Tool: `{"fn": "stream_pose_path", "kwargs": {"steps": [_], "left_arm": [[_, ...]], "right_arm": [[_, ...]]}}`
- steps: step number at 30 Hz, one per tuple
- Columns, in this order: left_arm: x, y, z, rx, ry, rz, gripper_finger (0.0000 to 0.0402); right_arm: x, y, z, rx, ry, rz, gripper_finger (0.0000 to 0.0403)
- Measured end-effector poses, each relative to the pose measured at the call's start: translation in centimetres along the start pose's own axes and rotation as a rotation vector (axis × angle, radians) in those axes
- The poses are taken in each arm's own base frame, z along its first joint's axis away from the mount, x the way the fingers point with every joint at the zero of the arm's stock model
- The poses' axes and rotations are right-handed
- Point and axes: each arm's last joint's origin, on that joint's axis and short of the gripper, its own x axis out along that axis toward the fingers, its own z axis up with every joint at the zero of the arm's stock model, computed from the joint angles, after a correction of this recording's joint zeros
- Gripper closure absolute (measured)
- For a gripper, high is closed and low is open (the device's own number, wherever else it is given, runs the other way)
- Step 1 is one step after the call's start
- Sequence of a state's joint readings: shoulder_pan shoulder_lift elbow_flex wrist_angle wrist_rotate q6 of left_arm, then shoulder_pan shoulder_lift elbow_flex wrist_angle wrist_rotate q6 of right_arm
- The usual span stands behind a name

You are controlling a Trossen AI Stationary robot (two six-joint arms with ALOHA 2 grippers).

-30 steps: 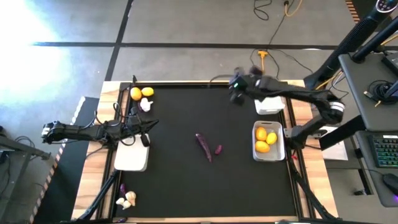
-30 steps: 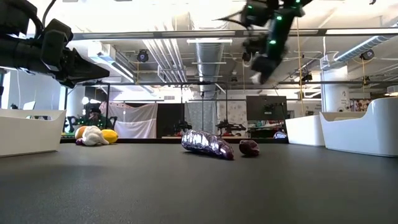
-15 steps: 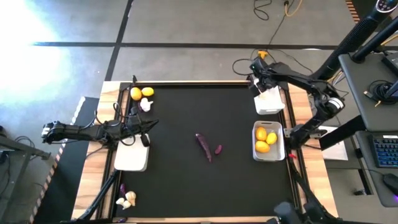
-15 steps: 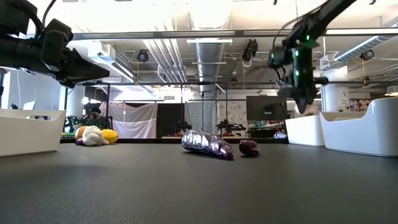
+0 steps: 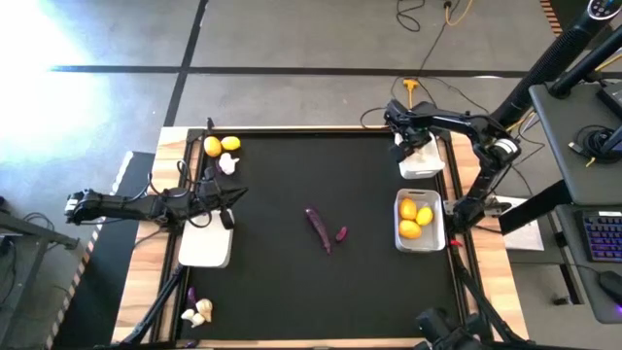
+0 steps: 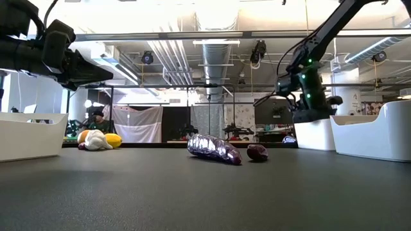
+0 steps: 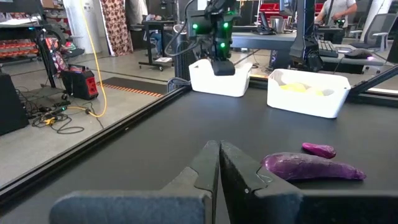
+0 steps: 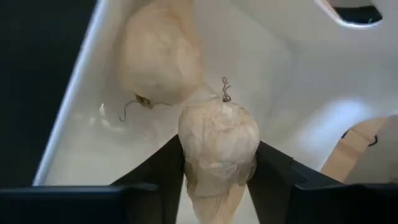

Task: Sort produce into baskets
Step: Put the garlic into the top white bin, then put the eggplant into the bottom white bin

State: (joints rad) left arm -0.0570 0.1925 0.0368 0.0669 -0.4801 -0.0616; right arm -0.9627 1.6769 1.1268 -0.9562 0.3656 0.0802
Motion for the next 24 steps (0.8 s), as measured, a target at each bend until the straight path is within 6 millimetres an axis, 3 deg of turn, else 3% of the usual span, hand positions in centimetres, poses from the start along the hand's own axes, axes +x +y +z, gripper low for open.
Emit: {"fn": "stream_pose_path", "kwargs": {"steps": [6, 10, 14, 20, 24], "left_arm": [[0.0, 0.0, 0.0, 0.0, 0.0, 0.0, 0.0401], [0.0, 0.0, 0.0, 0.0, 0.0, 0.0, 0.0401], [0.0, 0.0, 0.0, 0.001, 0.0, 0.0, 0.0401], [0.0, 0.0, 0.0, 0.0, 0.0, 0.0, 0.0401], [0.0, 0.0, 0.0, 0.001, 0.0, -0.001, 0.0401]], "right_arm": [[-1.4, -0.5, 0.3, -0.066, -0.01, 0.0, 0.0195], [-5.2, -1.9, -0.2, 0.015, -0.087, 0.005, 0.0191], [-9.5, -2.1, -2.5, 0.081, -0.231, 0.067, 0.0202], [-14.8, 1.0, -7.2, -0.017, -0.559, 0.446, 0.022], [-16.5, 3.3, -9.9, -0.141, -0.803, 0.637, 0.0228]]}}
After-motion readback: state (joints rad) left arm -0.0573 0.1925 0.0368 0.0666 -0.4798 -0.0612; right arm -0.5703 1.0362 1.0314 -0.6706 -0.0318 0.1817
